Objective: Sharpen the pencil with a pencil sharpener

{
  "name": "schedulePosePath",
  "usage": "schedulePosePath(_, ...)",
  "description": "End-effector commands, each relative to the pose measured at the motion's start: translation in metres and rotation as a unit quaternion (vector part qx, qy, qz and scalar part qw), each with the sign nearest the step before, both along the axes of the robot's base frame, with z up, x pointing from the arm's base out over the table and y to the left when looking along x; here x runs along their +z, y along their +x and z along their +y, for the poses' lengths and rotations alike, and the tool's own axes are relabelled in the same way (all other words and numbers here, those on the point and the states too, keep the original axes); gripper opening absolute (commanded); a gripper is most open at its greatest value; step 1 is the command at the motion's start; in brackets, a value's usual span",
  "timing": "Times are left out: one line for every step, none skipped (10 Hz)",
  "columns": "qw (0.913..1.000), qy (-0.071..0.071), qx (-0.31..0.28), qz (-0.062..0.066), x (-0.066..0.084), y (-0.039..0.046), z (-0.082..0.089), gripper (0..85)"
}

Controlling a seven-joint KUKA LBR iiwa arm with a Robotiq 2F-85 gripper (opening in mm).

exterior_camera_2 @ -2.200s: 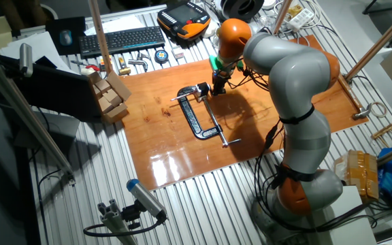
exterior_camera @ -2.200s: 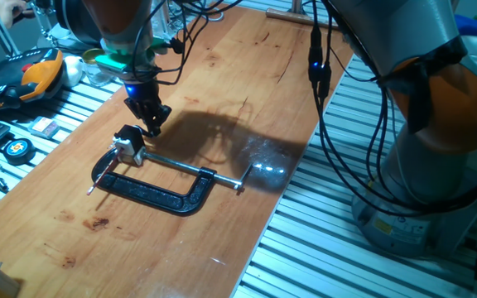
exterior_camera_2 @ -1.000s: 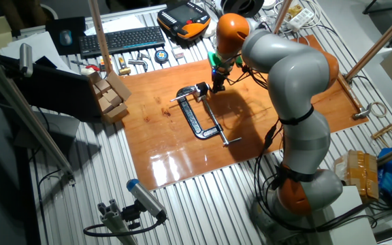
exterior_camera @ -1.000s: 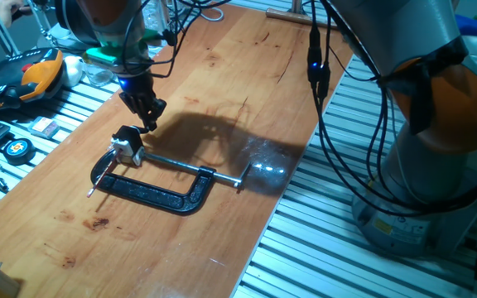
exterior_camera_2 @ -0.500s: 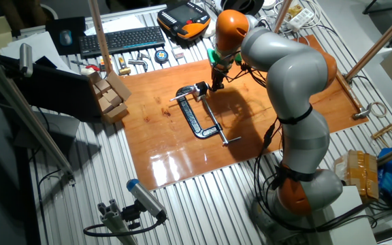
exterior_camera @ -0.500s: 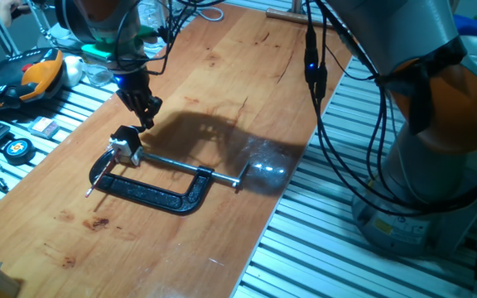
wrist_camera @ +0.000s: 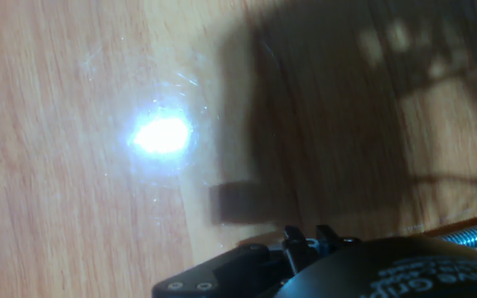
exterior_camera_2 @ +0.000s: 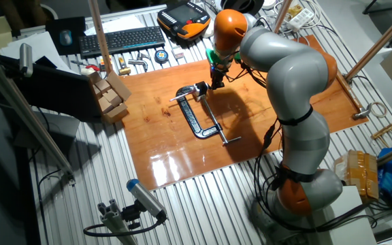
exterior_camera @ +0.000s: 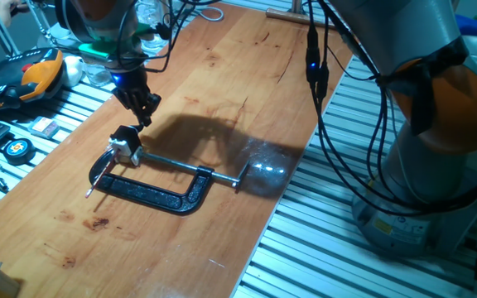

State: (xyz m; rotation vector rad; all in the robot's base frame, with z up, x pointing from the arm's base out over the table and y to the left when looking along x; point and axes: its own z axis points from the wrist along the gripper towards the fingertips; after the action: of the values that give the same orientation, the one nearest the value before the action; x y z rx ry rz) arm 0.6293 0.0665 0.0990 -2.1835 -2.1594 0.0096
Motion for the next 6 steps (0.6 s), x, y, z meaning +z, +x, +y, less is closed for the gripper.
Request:
schedulePosePath(1.0,0.0,0.009,-0.003,-0.0002,0.0013,0.0003,0.0)
schedulePosePath(0.9998,-0.001,0.018,-0.008,-0.0006,0.0028,0.0006,0.0)
schedulePosePath(0.9996,-0.007,0.025,-0.009,0.0009,0.0042,0.0004,0.0)
schedulePosePath(0.9995,-0.014,0.028,-0.009,0.0018,0.0052,-0.0002,0.0)
schedulePosePath(0.9995,-0.021,0.022,-0.006,0.0027,0.0074,-0.001,0.0)
schedulePosePath(0.9994,-0.028,0.022,-0.004,0.0045,0.008,-0.0023,0.0)
